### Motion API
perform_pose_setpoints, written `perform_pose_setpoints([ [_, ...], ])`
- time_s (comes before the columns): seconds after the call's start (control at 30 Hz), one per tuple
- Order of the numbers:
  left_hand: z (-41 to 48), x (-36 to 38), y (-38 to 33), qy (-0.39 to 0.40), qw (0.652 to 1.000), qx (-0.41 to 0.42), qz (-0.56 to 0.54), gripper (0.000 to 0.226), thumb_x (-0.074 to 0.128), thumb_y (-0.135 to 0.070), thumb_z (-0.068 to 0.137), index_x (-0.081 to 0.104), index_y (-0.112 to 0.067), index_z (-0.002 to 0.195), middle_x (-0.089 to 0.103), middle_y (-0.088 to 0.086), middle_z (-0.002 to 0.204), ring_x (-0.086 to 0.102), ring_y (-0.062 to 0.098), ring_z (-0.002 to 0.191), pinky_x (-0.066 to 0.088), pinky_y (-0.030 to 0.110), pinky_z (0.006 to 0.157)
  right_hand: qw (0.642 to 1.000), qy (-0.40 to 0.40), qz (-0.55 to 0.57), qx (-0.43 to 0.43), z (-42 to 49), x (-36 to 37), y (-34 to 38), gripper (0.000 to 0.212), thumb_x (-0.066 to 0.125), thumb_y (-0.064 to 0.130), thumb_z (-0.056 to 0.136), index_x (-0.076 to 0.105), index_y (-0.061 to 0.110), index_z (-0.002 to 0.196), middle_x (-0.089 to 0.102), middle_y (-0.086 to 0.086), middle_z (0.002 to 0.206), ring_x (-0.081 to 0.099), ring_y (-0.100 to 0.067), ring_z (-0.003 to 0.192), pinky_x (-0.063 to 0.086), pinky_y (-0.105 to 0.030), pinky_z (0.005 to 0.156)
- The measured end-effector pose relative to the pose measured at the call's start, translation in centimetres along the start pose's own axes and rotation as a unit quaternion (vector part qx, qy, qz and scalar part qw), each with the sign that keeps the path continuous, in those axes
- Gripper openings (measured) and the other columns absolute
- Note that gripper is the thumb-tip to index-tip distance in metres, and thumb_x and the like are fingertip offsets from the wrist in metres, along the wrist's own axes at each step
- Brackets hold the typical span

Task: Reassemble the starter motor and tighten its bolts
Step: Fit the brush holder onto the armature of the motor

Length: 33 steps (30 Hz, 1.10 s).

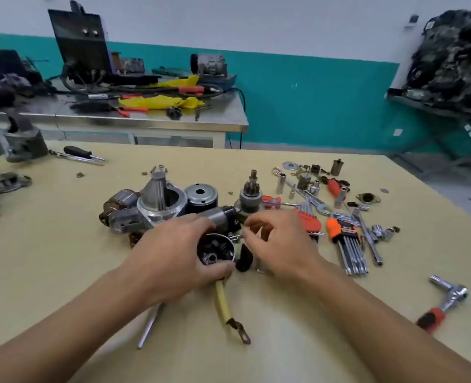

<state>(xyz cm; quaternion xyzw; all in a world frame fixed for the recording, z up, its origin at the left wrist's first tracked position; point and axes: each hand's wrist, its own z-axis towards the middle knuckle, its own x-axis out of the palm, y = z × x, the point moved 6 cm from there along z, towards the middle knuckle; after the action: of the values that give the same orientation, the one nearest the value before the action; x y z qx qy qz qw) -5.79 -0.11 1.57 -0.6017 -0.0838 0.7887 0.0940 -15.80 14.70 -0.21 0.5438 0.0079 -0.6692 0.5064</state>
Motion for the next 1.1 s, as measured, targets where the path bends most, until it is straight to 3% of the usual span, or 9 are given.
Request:
perform_pose_setpoints([
  [0.17, 1.5, 0.3, -0.4, 0.019, 0.997, -0.001, 0.076, 0.093, 0.037, -0.097, 0.060, 0.039, -0.045, 0.137, 0.051, -0.024, 0.118, 0.059, 0.006, 0.102, 0.040, 0.025, 0.073, 0.994, 0.068, 0.081, -0.009, -0.4, 0.8, 0.9, 0.024, 0.059, 0.043, 0.084, 0.069, 0.034, 0.104, 0.069, 0.019, 0.093, 0.065, -0.010, 0.077, 0.054, -0.036, 0.065],
  [0.3, 0.5, 1.2, -0.1, 0.051, 0.998, 0.005, 0.036, 0.088, 0.036, -0.091, 0.062, 0.029, -0.048, 0.138, 0.037, -0.024, 0.122, 0.059, 0.008, 0.099, 0.049, 0.028, 0.078, 0.986, 0.125, 0.107, -0.027, -1.1, 0.7, 1.1, 0.029, 0.063, 0.044, 0.085, 0.069, 0.036, 0.112, 0.071, 0.014, 0.098, 0.068, -0.015, 0.085, 0.056, -0.042, 0.072],
  [0.43, -0.3, 2.0, 0.2, 0.042, 0.998, 0.018, -0.036, 0.078, 0.054, -0.077, 0.071, 0.030, -0.048, 0.140, 0.038, -0.029, 0.129, 0.054, 0.002, 0.111, 0.051, 0.027, 0.090, 0.983, 0.160, 0.079, -0.038, -1.4, 0.9, 0.4, 0.035, 0.076, 0.045, 0.078, 0.068, 0.041, 0.112, 0.069, 0.022, 0.096, 0.063, -0.007, 0.076, 0.049, -0.016, 0.062],
  [0.53, -0.4, 2.1, 0.1, 0.024, 0.997, 0.015, -0.076, 0.083, 0.071, -0.062, 0.073, 0.032, -0.045, 0.145, 0.043, -0.029, 0.135, 0.045, -0.004, 0.120, 0.042, 0.017, 0.100, 0.984, 0.153, 0.094, -0.012, -1.2, 0.6, -0.5, 0.035, 0.084, 0.026, 0.080, 0.072, 0.034, 0.111, 0.071, 0.019, 0.084, 0.061, -0.006, 0.068, 0.044, -0.011, 0.059],
  [0.67, -0.7, 2.4, 0.4, 0.017, 0.994, 0.010, -0.110, 0.091, 0.074, -0.062, 0.066, 0.028, -0.051, 0.144, 0.042, -0.034, 0.132, 0.035, -0.011, 0.123, 0.034, 0.011, 0.104, 0.992, 0.112, 0.065, 0.000, -1.0, -0.5, -1.0, 0.041, 0.082, 0.017, 0.081, 0.064, 0.052, 0.095, 0.070, 0.020, 0.081, 0.059, -0.012, 0.066, 0.044, -0.012, 0.059],
  [0.83, -0.6, 2.1, 1.1, -0.011, 0.982, 0.006, -0.189, 0.076, 0.074, -0.060, 0.059, 0.034, -0.060, 0.124, 0.047, -0.043, 0.119, 0.049, -0.019, 0.108, 0.042, 0.001, 0.084, 0.997, 0.040, 0.069, 0.019, -0.9, -1.5, -1.3, 0.022, 0.079, 0.021, 0.082, 0.075, 0.030, 0.101, 0.070, 0.021, 0.083, 0.061, -0.009, 0.071, 0.042, -0.010, 0.061],
  [0.97, -0.6, 2.5, 1.2, -0.009, 0.974, 0.011, -0.226, 0.077, 0.084, -0.046, 0.065, 0.042, -0.052, 0.130, 0.051, -0.045, 0.117, 0.056, -0.020, 0.099, 0.041, -0.001, 0.078, 0.991, 0.098, 0.091, 0.010, -2.0, -0.7, 0.3, 0.054, 0.074, 0.037, 0.078, 0.060, 0.041, 0.129, 0.060, 0.030, 0.113, 0.061, -0.005, 0.092, 0.049, -0.017, 0.070],
  [1.03, -0.4, 2.6, 1.1, -0.006, 0.970, 0.019, -0.241, 0.079, 0.086, -0.041, 0.066, 0.043, -0.052, 0.132, 0.053, -0.043, 0.120, 0.058, -0.019, 0.101, 0.042, -0.001, 0.080, 0.984, 0.159, 0.081, -0.008, -2.6, 0.2, 0.9, 0.079, 0.072, 0.052, 0.070, 0.038, 0.054, 0.142, 0.045, 0.039, 0.131, 0.048, 0.007, 0.121, 0.044, -0.010, 0.088],
  [1.1, -0.2, 2.7, 1.1, -0.004, 0.963, 0.028, -0.268, 0.081, 0.087, -0.031, 0.068, 0.044, -0.053, 0.133, 0.057, -0.037, 0.122, 0.061, -0.013, 0.099, 0.045, 0.002, 0.074, 0.979, 0.188, 0.077, -0.014, -2.8, 1.1, 1.1, 0.089, 0.076, 0.053, 0.066, 0.025, 0.069, 0.137, 0.036, 0.046, 0.135, 0.035, 0.020, 0.128, 0.034, -0.001, 0.095],
])
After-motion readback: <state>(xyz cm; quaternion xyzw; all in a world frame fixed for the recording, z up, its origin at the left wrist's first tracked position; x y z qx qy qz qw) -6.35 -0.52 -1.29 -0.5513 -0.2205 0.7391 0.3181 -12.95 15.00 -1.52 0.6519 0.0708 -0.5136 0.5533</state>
